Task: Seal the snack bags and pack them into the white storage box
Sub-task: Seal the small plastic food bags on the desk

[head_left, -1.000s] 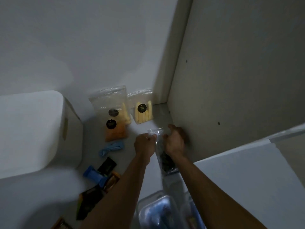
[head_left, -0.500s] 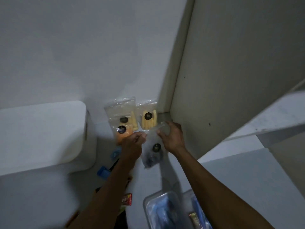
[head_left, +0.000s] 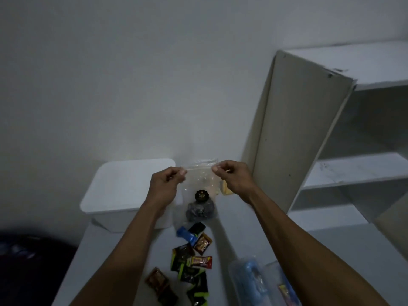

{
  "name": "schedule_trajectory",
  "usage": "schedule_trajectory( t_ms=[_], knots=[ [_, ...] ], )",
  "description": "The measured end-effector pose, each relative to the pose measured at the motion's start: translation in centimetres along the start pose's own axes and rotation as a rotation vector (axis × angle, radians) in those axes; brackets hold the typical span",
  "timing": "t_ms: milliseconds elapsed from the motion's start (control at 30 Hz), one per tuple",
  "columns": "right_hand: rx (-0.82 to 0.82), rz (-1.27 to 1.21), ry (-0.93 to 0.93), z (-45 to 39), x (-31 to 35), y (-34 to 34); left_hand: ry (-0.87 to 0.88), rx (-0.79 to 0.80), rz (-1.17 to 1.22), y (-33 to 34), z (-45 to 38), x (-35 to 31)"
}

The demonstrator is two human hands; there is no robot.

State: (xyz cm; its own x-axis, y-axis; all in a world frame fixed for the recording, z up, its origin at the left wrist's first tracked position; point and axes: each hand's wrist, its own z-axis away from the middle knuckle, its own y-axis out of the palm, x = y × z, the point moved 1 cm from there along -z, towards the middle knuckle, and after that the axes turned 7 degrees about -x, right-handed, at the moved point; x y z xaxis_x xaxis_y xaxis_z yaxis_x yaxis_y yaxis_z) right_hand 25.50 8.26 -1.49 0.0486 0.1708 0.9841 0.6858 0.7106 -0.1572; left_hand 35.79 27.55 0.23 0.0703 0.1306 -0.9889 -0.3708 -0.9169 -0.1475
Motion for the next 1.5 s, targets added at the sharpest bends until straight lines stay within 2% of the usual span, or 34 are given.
schedule_trajectory(
  t_ms=[167, 467, 667, 800, 900, 1267, 1500],
  knots=[
    [0.056, -0.06, -0.035, 3.5, 3.5, -0.5, 0.074, -0.067, 0.058, -1.4, 3.2, -1.7],
    [0.106, 0.026, -0.072, 4.7, 6.3, -3.6, 0.117, -0.128, 0.141, 0.7, 6.2, -4.7],
    [0.164, 0.175, -0.173, 3.9, 9.0, -6.2, 0.162, -0.169, 0.086, 4.4, 6.9, -6.7],
    [0.256, 0.418, -0.305, 2.7, 10.7, -7.1, 0.212, -0.133, 0.023, 6.6, 7.4, -7.7],
    [0.309, 0.484, -0.351, 2.3, 11.5, -7.4, 0.223, -0.122, 0.018, 7.4, 7.5, -8.1],
    [0.338, 0.478, -0.381, 1.0, 12.7, -7.0, 0.173, -0.213, 0.08, 7.6, 6.9, -9.2],
    [0.314, 0.45, -0.356, 0.7, 12.9, -7.2, 0.164, -0.201, 0.116, 7.1, 6.6, -9.3]
  ],
)
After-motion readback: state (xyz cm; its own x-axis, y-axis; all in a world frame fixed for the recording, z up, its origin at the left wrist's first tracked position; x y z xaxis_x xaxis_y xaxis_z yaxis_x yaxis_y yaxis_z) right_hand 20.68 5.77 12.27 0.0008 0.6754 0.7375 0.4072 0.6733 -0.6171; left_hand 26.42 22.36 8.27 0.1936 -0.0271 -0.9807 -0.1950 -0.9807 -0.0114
